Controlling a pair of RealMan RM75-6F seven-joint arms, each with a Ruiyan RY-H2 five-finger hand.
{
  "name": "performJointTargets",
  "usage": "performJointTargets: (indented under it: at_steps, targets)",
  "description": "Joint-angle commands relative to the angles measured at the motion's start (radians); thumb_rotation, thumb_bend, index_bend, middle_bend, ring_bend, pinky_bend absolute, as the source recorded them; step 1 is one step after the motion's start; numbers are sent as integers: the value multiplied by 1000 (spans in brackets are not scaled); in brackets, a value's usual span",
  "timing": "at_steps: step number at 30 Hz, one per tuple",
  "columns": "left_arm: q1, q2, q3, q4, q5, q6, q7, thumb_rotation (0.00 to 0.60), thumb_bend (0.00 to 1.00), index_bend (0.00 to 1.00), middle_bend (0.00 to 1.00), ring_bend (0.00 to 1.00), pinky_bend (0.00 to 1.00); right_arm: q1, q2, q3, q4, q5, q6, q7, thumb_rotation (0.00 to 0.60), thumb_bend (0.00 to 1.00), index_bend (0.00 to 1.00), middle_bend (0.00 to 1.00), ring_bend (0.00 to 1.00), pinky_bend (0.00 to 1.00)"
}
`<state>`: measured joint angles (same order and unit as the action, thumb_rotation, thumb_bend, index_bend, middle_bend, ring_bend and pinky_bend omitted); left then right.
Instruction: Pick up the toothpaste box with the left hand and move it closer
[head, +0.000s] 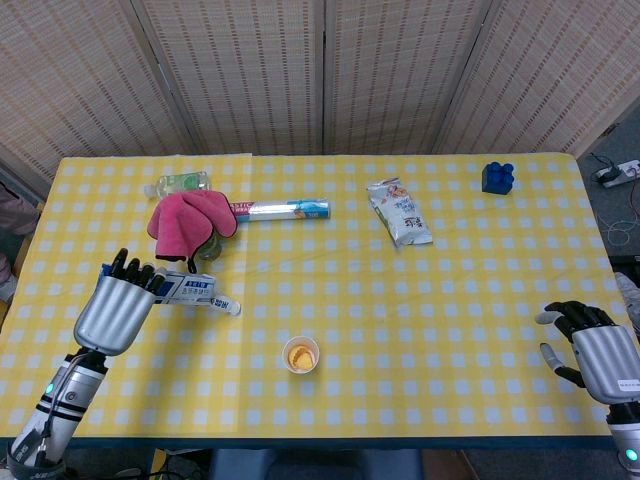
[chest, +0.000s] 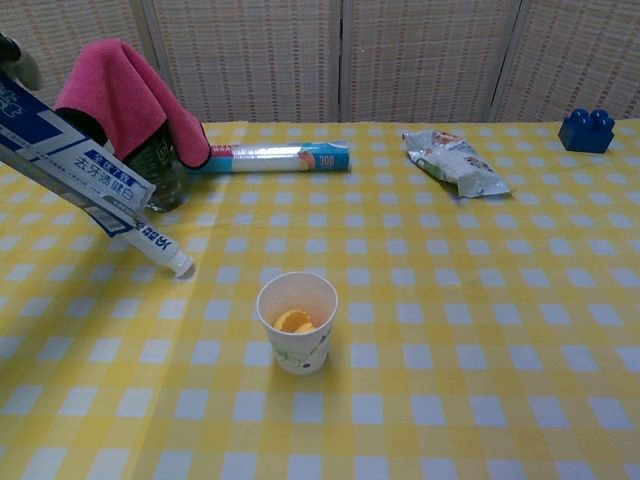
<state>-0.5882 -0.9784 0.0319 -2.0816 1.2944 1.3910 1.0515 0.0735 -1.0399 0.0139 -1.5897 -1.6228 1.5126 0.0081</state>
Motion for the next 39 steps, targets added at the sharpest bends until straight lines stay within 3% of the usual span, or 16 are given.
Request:
performJointTargets:
  at_steps: [1,14,22,30,39]
  targets:
    - [20,33,-25,-22,23,29,-24,600,403,334,412,281,167,1,0,0,1,-1,1,2,600,322,379,308,233,297]
    - [78,144,-89,-44,39,70,-152,600,402,333,412,281,150,5,4,0,-6,4,-11,-7,600,322,379,308,233,297]
    - [97,167,-68,-40,131,2,-290,600,402,332,412,279,150,9,2,-1,-15,3,-19,-21,600,322,379,308,233,297]
    - [66,106,-49,6,185,-145,-432,600,402,332,412,280,150,8,5,-1,-22,8,-20,-29,600,322,379,308,233,297]
    - [43,-14,-53,83,120,-249,-474,600,402,337,418,280,151,5,5,-2,-19,15,-20,-25,600,322,379,308,233,297]
